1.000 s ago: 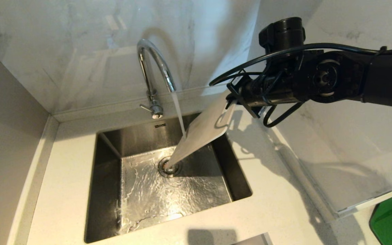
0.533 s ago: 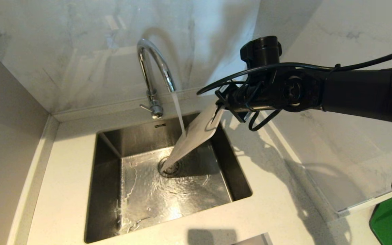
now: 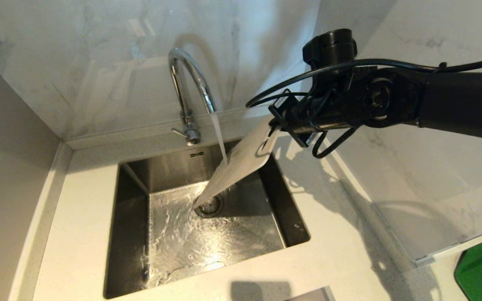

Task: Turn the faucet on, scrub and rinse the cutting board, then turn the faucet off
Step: Scrub the cutting board underwater

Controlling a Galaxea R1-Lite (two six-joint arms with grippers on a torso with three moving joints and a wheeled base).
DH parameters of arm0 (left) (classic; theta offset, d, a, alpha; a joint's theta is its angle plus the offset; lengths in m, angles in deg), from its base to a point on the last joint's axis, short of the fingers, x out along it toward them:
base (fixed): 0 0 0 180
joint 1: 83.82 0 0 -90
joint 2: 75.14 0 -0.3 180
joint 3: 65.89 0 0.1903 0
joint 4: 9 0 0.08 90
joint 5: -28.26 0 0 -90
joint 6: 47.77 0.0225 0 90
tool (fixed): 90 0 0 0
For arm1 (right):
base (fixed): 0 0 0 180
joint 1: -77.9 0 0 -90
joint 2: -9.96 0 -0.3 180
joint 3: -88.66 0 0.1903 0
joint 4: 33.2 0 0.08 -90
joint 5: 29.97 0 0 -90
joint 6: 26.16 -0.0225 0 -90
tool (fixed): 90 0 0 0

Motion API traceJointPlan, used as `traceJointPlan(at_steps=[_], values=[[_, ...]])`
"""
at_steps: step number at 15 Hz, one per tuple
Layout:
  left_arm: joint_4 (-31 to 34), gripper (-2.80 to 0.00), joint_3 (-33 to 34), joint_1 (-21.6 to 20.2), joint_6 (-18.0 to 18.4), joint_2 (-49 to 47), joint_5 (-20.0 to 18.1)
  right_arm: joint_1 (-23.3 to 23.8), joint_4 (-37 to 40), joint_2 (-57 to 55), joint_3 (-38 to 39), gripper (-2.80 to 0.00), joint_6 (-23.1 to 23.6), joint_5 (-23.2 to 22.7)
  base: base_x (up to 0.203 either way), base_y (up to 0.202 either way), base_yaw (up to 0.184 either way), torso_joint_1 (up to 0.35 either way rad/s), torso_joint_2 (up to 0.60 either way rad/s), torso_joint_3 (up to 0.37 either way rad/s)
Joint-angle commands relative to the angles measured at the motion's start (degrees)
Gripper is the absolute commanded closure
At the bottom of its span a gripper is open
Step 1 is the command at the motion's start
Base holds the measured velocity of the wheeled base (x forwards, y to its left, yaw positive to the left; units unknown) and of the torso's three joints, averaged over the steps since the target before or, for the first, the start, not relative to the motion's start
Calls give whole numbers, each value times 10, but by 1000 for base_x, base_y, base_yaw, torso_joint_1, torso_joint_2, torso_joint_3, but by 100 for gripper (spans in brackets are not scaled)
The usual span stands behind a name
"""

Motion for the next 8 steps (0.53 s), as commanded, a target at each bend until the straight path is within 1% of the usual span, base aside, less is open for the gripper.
traceJointPlan(at_steps=[1, 2, 3, 5, 8], values=[[0, 0, 1, 0, 9, 2, -2, 0, 51, 57, 5, 0, -4, 1, 0, 0, 0, 0, 0, 0], [0, 0, 1, 0, 25, 2, -6, 0, 76, 81, 10, 0, -5, 2, 0, 0, 0, 0, 0, 0], [1, 0, 1, 0, 32, 2, -10, 0, 99, 101, 15, 0, -5, 3, 0, 0, 0, 0, 0, 0], [6, 0, -2, 0, 31, 3, -15, 0, 152, 143, 31, 0, -6, 12, 0, 0, 0, 0, 0, 0], [11, 0, -4, 0, 29, 3, -15, 1, 197, 190, 42, 0, -21, 23, 0, 0, 0, 0, 0, 0]])
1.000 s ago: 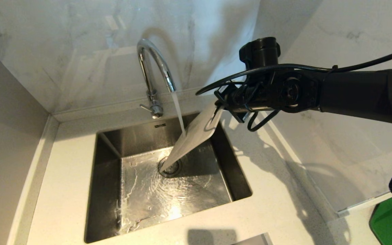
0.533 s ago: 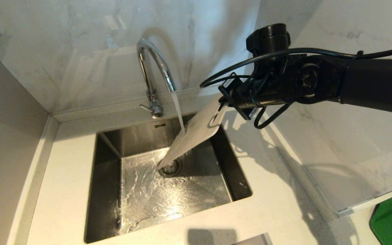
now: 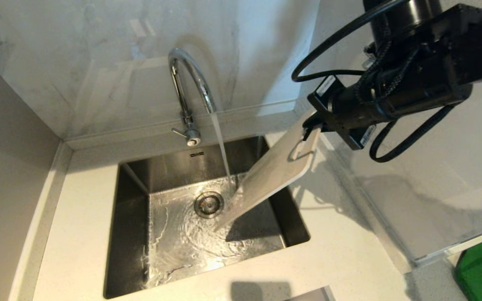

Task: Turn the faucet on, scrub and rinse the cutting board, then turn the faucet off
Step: Scrub the cutting board underwater

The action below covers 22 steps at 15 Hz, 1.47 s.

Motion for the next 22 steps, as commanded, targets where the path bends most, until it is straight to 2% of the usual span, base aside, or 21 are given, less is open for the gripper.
traceJointPlan(at_steps=[1, 4, 6, 10, 12, 13, 15, 20, 22], values=[[3, 0, -1, 0, -1, 3, 0, 0, 35, 55, 8, 0, -13, 1, 0, 0, 0, 0, 0, 0], [26, 0, -12, 0, -1, 2, -1, -1, 76, 100, 34, 0, -19, -5, 0, 0, 0, 0, 0, 0], [30, 0, -15, 0, -5, 2, -2, -1, 78, 125, 59, 0, -1, -18, 0, 0, 0, 0, 0, 0], [30, 0, -15, 0, -5, 2, -1, -1, 75, 135, 76, 0, 124, -26, 0, 0, 0, 0, 0, 0], [31, 0, -15, 0, -5, 1, -1, -1, 70, 124, 75, 0, 172, -27, 0, 0, 0, 0, 0, 0], [33, 0, -23, 0, -5, -6, -2, -1, 66, 121, 75, 0, 180, -27, 0, 0, 0, 0, 0, 0], [57, 0, -71, 0, -10, -37, -6, -1, 65, 120, 77, 0, 181, -27, 0, 0, 0, 0, 0, 0], [126, 0, -232, 0, -13, -167, -79, 0, 66, 126, 76, 0, 175, -27, 0, 0, 0, 0, 0, 0], [143, 0, -295, 0, -3, -237, -113, 0, 68, 134, 78, 0, 171, -27, 0, 0, 0, 0, 0, 0]])
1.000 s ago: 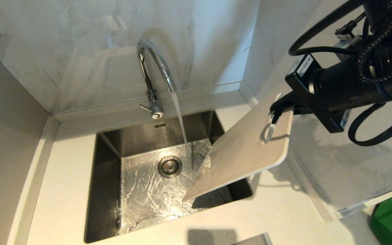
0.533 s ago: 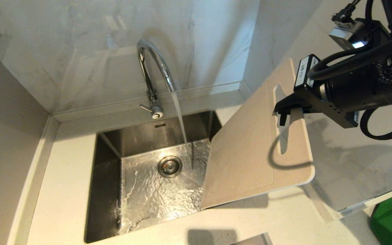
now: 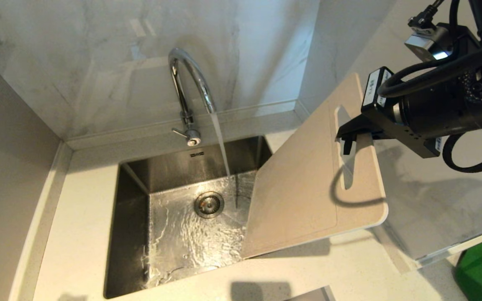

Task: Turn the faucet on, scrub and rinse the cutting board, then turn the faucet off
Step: Scrub the cutting board underwater

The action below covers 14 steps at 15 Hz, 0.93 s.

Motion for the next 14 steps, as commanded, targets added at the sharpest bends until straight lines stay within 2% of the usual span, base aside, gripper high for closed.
traceJointPlan(at_steps=[1, 4, 6, 9, 11, 14], values=[[10, 0, -74, 0, 14, -118, -34, 0, 3, 12, 4, 0, -3, 0, 0, 0, 0, 0, 0, 0], [9, 0, -141, 0, 48, -242, -115, 1, 1, 28, -4, 0, -1, 1, 0, 0, 0, 0, 0, 0], [7, 0, -185, 0, 67, -318, -167, 3, 3, 40, -1, 0, -17, 2, 0, 0, 0, 0, 0, 0], [4, 0, -265, 27, 71, -430, -197, 2, 1, 46, 9, 0, -30, 1, 0, 0, 0, 0, 0, 0], [3, 0, -309, 57, 41, -507, -203, 2, -5, 45, 8, 0, -30, 1, 0, 0, 0, 0, 0, 0], [-38, 0, -366, 118, -88, -614, -206, 2, -7, 47, 8, 0, -32, 1, 0, 0, 0, 0, 0, 0]])
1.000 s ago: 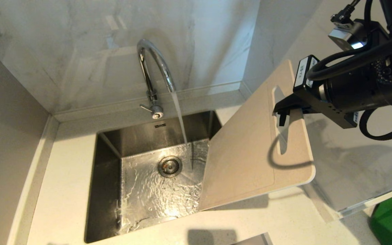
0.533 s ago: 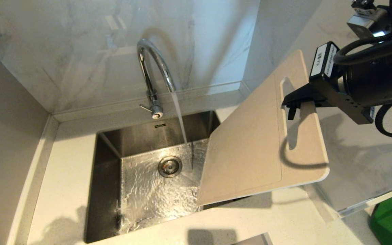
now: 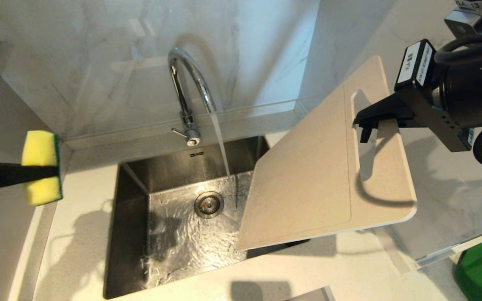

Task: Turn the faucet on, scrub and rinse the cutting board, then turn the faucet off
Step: Scrub the cutting board underwater

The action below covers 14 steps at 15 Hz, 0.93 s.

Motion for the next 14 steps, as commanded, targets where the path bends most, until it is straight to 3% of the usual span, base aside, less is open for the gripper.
traceJointPlan(at_steps=[1, 3, 5, 9, 14], values=[[-54, 0, -39, 58, -93, -123, -2, 0, 2, 2, -1, 0, -11, 0, 0, 0, 0, 0, 0, 0], [-113, 0, -58, 118, -144, -172, 3, 0, 1, 3, -1, 0, -47, -1, 0, 0, 0, 0, 0, 0], [-140, 0, -83, 172, -181, -219, 37, -1, 1, 3, -1, 0, -54, -1, 0, 0, 0, 0, 0, 0], [-256, 0, -137, 241, -222, -315, 105, -1, -6, 3, -8, 0, -57, -15, 0, 0, 0, 0, 0, 0], [-282, 0, -275, 318, -263, -414, 177, -1, -9, 5, -14, 0, -67, -33, 0, 0, 0, 0, 0, 0]])
